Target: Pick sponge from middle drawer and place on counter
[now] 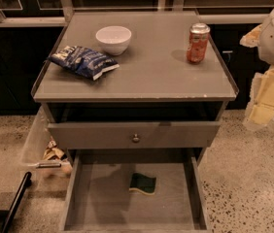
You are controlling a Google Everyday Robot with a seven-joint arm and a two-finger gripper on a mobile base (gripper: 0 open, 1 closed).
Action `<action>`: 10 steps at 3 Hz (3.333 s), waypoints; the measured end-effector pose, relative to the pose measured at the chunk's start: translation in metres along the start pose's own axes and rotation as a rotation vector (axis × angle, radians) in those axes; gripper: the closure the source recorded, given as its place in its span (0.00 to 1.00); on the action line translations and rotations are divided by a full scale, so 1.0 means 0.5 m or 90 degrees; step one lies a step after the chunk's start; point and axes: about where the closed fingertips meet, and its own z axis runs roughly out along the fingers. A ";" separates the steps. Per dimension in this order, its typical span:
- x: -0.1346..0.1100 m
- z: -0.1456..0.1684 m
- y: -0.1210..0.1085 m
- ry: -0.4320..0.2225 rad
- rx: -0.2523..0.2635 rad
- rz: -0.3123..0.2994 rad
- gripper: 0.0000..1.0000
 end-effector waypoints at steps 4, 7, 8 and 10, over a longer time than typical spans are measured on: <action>0.044 0.093 0.042 0.018 -0.045 0.009 0.00; 0.056 0.361 0.154 -0.027 -0.109 0.034 0.00; 0.051 0.482 0.181 -0.069 -0.104 0.049 0.00; 0.044 0.512 0.196 -0.089 -0.116 0.054 0.00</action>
Offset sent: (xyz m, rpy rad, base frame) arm -0.0033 -0.0081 -0.0322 -0.0047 0.0377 -0.0180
